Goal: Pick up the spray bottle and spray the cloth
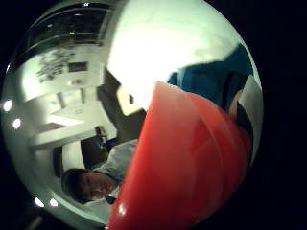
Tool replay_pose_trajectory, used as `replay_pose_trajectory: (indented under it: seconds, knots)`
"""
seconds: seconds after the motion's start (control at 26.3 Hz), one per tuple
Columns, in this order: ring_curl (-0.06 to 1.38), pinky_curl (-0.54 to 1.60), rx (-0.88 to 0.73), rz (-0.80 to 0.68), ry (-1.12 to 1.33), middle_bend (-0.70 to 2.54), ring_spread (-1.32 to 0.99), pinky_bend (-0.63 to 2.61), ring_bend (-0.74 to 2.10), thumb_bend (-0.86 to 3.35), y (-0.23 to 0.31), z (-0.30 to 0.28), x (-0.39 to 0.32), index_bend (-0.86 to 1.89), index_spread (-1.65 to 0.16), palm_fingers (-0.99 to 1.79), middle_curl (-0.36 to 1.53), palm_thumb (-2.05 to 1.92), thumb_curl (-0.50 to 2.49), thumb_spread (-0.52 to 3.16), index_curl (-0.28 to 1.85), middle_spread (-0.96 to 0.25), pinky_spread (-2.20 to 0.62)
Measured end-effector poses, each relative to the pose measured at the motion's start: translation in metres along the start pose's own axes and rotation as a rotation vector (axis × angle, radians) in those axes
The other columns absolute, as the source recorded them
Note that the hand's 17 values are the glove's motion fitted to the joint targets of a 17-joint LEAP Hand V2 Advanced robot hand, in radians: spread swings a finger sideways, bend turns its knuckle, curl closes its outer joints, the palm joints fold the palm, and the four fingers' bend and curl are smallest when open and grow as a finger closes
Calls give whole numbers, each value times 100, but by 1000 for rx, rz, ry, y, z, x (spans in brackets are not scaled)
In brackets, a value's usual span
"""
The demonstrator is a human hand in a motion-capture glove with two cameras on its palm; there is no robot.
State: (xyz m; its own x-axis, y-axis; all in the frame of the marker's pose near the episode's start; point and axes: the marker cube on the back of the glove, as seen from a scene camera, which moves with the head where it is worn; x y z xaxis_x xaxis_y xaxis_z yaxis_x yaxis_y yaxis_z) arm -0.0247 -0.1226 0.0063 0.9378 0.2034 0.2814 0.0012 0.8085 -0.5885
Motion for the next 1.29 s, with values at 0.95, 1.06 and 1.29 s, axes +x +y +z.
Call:
replay_pose_trajectory:
  seconds: [0.95,1.06,1.29]
  knots:
    - [43,37,615,-193,-715,58,-17,35,57,-3,-130,123,-50,44,-15,136,49,95,77,23,55,-6,-20]
    - [43,37,592,-188,-682,56,-17,36,56,-3,-136,127,-49,44,-14,136,48,95,77,23,55,-5,-20]
    - [41,40,459,-211,-571,45,-15,51,49,-4,-135,133,-50,23,-17,110,45,93,76,35,50,-6,-18]
